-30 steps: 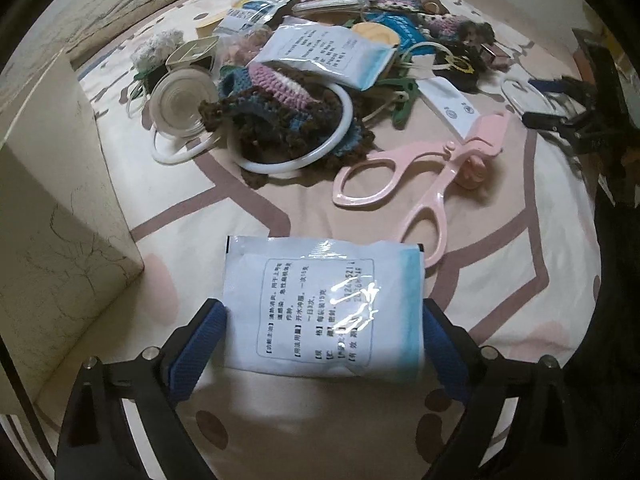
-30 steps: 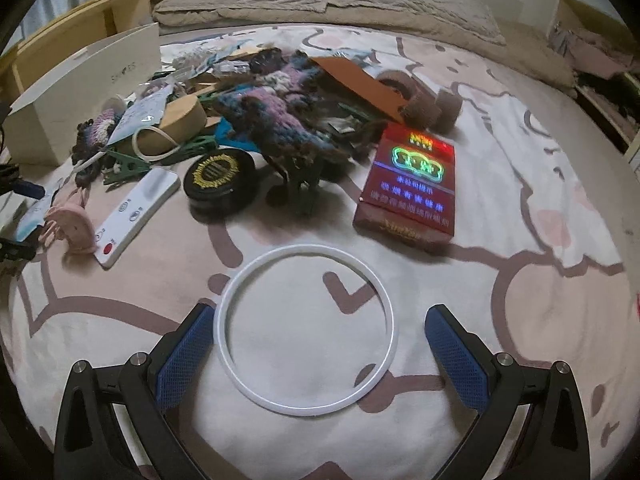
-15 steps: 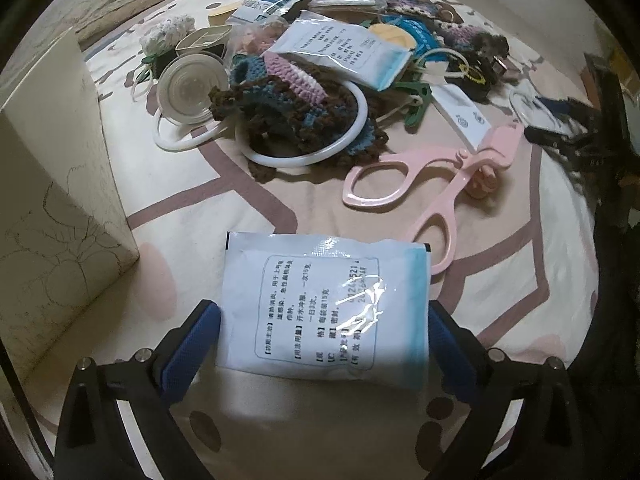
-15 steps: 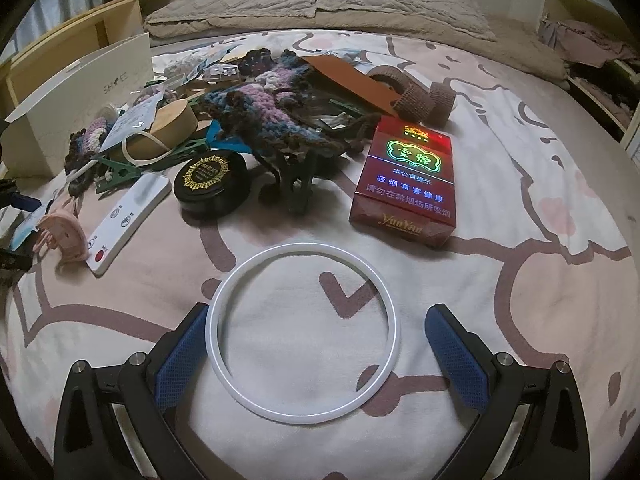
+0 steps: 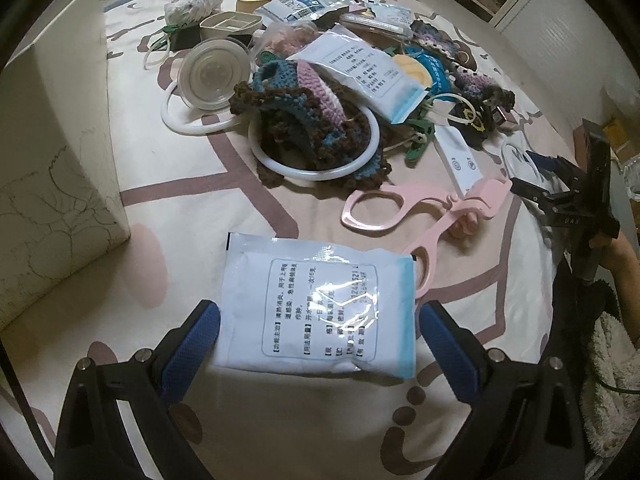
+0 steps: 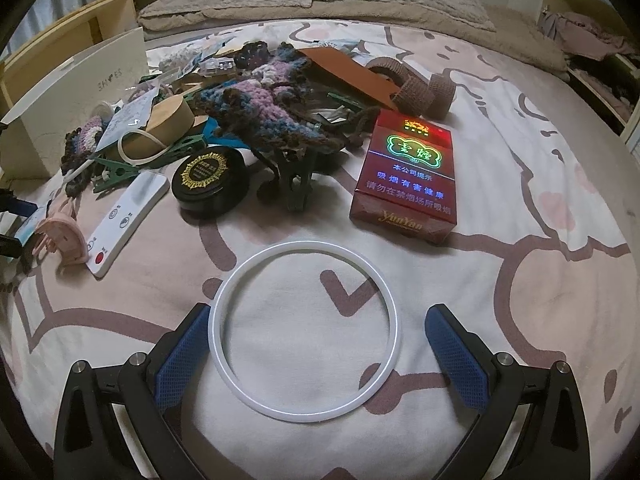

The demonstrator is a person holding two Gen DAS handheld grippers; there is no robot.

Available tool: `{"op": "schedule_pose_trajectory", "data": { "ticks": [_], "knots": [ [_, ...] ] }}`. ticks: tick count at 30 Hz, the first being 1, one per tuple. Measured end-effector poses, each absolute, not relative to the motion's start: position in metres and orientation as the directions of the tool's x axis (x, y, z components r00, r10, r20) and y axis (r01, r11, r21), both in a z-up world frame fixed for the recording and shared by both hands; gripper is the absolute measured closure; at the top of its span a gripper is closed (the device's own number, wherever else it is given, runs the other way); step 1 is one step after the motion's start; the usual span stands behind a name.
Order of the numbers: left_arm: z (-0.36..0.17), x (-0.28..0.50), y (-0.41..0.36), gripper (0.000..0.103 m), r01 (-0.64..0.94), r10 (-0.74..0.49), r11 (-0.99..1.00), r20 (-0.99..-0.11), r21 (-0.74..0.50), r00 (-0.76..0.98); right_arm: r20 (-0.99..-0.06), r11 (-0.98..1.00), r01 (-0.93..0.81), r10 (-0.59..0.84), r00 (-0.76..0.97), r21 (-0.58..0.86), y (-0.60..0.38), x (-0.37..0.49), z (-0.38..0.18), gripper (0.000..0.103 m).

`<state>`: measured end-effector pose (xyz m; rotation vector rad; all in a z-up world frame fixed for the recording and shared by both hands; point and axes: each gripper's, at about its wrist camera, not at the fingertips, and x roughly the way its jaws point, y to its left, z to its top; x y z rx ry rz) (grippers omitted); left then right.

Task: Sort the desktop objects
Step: 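Grasp the sachet with the left gripper while the right gripper grasps the white ring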

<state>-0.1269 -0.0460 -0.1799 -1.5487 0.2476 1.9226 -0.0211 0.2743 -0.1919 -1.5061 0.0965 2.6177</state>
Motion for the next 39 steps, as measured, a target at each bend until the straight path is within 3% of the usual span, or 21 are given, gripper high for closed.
{"op": "schedule_pose_trajectory", "data": {
  "ticks": [8, 18, 28, 31, 39],
  "knots": [
    [-0.183, -0.119, -0.033, 0.000, -0.619, 0.334, -0.757, -0.938, -0.208, -0.093, -0.869, -0.991, -0.134, 0.071, -0.490, -0.005, 0.271, -0.022, -0.191, 0.000],
    [-0.180, -0.134, -0.043, 0.000, -0.499, 0.409, -0.798, -0.912, -0.338, -0.038, -0.876, -0.990, -0.138, 0.072, -0.478, -0.006, 0.269, -0.023, -0.191, 0.000],
    [-0.187, -0.122, -0.015, 0.001, -0.543, 0.237, -0.826, -0.967, -0.151, -0.092, -0.878, -0.989, -0.144, 0.083, -0.472, -0.016, 0.267, -0.025, -0.190, 0.000],
    [-0.186, -0.123, -0.015, 0.001, -0.526, 0.239, -0.836, -0.967, -0.158, -0.090, -0.873, -0.990, -0.142, 0.084, -0.480, -0.018, 0.266, -0.024, -0.189, 0.000],
    [-0.182, -0.134, -0.029, 0.001, -0.450, 0.326, -0.852, -0.944, -0.269, -0.053, -0.860, -0.995, -0.090, 0.081, -0.504, -0.041, 0.257, -0.022, -0.184, 0.015]
  ]
}}
